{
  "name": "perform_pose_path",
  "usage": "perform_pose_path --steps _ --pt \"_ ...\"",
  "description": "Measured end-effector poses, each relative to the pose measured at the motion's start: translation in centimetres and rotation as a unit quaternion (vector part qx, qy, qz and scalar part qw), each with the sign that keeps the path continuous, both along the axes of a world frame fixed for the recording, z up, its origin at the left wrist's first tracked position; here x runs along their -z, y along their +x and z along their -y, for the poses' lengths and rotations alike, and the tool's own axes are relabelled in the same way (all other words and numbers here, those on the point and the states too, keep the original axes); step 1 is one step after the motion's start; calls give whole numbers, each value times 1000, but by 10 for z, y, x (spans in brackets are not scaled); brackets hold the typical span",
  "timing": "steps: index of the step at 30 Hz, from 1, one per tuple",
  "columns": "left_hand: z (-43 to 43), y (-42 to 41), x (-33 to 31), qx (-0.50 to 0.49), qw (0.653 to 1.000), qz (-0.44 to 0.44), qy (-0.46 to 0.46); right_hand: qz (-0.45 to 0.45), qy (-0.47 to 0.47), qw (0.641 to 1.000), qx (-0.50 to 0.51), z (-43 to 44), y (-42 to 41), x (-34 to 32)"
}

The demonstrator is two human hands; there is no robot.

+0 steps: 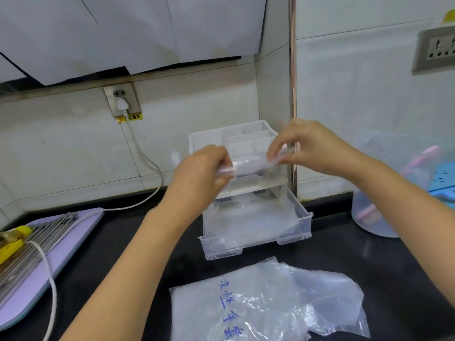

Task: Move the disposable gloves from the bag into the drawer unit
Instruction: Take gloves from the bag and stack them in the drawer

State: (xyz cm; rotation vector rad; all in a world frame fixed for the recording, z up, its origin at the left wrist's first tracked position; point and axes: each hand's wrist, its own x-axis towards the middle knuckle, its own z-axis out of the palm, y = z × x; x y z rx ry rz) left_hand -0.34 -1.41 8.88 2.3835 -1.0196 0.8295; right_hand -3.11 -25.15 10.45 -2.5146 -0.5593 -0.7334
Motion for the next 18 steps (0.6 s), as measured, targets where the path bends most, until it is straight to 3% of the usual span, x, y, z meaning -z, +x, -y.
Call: perform_pose_path --steps 4,11,15,18 --pt "12 6 28 -10 985 -115 130 -105 -101 989 2 2 4 25" --pt "29 31 56 -43 912 -321 251 -248 -211 945 36 -11 16 53" --pt "35 35 60 -64 899 -326 287 -302 -263 915 56 -19 14 52" --pt "39 35 60 -70 900 -315 292 -315 -199 927 52 -26 7 42"
